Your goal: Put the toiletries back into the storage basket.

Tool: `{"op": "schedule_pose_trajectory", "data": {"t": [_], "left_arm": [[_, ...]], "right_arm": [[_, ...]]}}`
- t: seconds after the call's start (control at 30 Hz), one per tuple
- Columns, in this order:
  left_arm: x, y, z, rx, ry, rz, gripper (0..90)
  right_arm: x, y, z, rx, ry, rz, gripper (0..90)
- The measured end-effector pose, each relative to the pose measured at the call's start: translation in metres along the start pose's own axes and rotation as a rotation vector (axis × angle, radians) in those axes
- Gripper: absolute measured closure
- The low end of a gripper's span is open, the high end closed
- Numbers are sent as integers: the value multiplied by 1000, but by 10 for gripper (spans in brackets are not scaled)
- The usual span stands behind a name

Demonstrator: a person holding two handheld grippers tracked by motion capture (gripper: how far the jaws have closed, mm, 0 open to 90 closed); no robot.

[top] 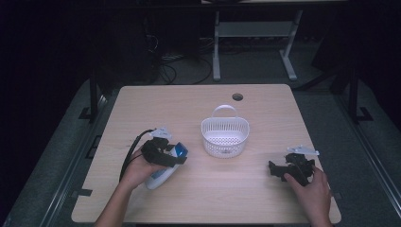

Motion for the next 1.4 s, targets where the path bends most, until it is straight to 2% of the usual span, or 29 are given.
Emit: {"op": "schedule_pose_trajectory", "data": {"t": [0.37, 0.7, 1.13, 1.4], "left_arm": [[6, 31, 7, -146, 6, -91, 372], [6, 50, 13, -262, -33, -147, 375], [11, 56, 15, -319, -19, -161, 375], [8, 61, 22, -336, -37, -160, 375]], "right_arm": [[0, 0, 0, 0, 0, 0, 0], [0, 0, 0, 0, 0, 0, 0], [0, 0, 0, 0, 0, 0, 0], [0, 0, 0, 0, 0, 0, 0]]}}
Point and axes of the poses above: each handheld gripper's, and its own axes: y roughly backward along the jaws, z roughly out of its top, x roughly to its left, the point moved 7 cm from there along -y, roughly forward along the jaws, and after that the axes turned 12 degrees about y, right-handed, at the moved point
